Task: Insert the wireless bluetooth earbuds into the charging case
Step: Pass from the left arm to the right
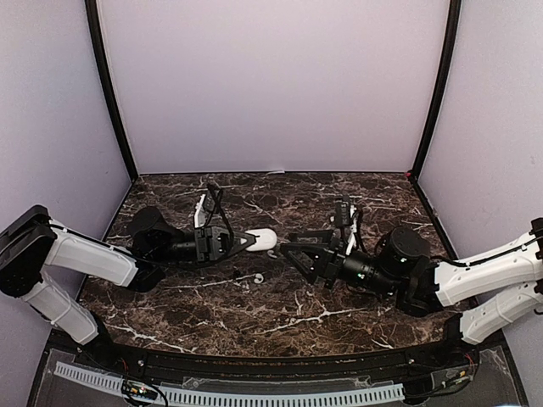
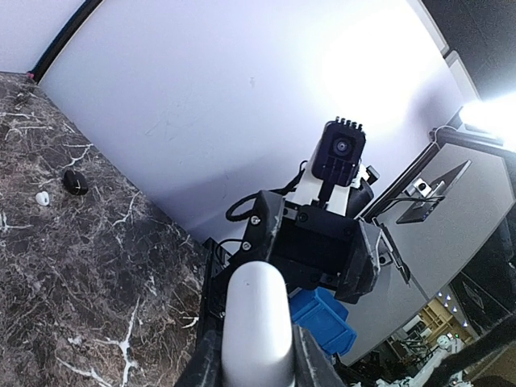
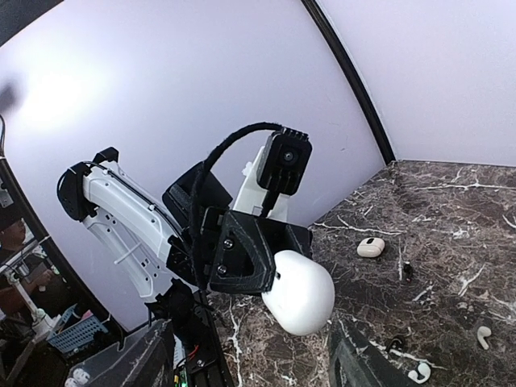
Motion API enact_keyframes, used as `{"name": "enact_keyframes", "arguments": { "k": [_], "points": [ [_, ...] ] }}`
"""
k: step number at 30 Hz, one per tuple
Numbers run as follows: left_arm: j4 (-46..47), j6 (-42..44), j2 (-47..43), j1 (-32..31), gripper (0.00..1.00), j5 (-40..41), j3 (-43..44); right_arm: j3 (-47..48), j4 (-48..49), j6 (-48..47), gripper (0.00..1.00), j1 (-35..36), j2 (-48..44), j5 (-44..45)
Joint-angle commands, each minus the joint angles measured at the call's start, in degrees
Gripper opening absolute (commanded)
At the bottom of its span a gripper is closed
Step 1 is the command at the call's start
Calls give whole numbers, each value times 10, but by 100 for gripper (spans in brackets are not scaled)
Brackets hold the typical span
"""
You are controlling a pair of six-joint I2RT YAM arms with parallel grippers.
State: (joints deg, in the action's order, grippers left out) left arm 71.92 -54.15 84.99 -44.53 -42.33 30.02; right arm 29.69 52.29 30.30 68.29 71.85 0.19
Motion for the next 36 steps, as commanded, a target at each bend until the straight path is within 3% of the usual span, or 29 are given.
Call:
{"name": "enact_keyframes", "arguments": {
  "k": [1,5,10,13,19,26,32,36],
  "points": [
    [38,-2,-28,-1,17,-3,14,29,-1,56,64,-2,9,21],
    [-59,93,-68,-1,17,-12,23,49,-73,82,61,-5,-12,32],
    [-253,268,-146,-1,17,31,46,80,-187,83,61,-13,-43,7],
    [-303,357,-185,-1,19,73,39,98,-254,99,62,-28,-55,-14],
    [-235,496,-228,-1,20,124,-32,125,-347,133,67,-67,-77,-62],
    [-161,603,-206,-2,17,156,-76,241,-522,158,68,-122,-9,-218],
    [-216,799,-202,-4,16,91,-76,213,-426,221,71,-164,22,-375],
    [-233,955,-208,-7,16,69,-88,233,-438,218,71,-171,64,-425]
  ]
}}
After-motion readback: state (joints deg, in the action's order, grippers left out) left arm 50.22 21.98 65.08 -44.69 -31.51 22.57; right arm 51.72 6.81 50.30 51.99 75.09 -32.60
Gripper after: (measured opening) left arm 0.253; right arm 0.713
